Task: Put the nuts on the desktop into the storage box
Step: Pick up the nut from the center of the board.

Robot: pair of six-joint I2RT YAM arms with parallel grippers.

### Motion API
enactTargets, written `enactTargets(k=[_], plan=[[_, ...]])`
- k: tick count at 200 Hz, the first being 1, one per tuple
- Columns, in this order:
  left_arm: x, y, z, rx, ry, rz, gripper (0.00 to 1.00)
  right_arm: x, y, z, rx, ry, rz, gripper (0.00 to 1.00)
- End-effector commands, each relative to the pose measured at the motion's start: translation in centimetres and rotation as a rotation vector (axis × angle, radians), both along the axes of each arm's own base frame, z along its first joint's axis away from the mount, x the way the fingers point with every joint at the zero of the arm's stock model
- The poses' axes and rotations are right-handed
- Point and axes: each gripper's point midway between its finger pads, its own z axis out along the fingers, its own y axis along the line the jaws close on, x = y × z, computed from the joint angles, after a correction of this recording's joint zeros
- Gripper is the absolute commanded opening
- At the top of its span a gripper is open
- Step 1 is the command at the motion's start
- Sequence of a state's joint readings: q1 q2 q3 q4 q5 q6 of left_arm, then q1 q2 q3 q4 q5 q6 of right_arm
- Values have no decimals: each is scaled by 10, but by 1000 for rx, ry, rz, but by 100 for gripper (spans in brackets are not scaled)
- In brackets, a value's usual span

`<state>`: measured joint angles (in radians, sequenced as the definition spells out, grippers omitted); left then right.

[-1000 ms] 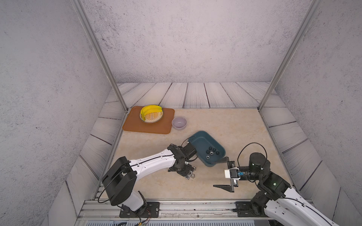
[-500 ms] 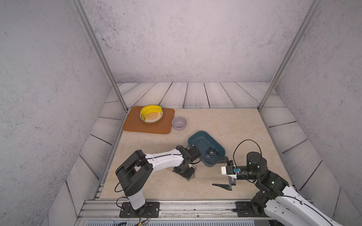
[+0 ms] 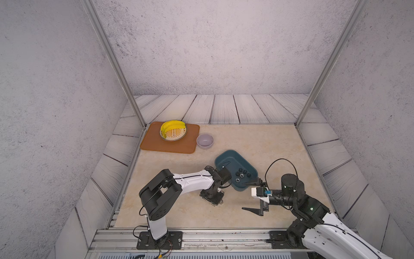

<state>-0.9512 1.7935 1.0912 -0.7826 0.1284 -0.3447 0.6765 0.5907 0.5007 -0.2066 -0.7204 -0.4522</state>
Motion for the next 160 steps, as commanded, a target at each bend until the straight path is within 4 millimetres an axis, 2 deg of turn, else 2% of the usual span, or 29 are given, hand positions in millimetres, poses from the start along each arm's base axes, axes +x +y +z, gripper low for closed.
enactTargets(k=[1,33,50,91,100,115,125,160], plan=[[-4,2,-2,27,29,-1,32,2,-1,10,19,-20,-19,99],[-5,3,0,31,30,3,32,3,-1,11,20,-13,-31,99],[-5,3,4,21,29,10,31,14,-3,10,14,9,-99,99],[-7,0,16,-28,22,28,29,69,-22,15,52,168,-478,99],[-7,-1,21,-48,17,39,27,90,-35,20,110,243,-649,99],[-7,-4,31,-103,18,66,24,122,-71,24,190,366,-983,99],[-7,-7,38,-149,28,85,22,125,-81,23,166,386,-1051,99],[-9,-16,71,-343,64,145,21,125,-79,25,126,427,-1059,99]])
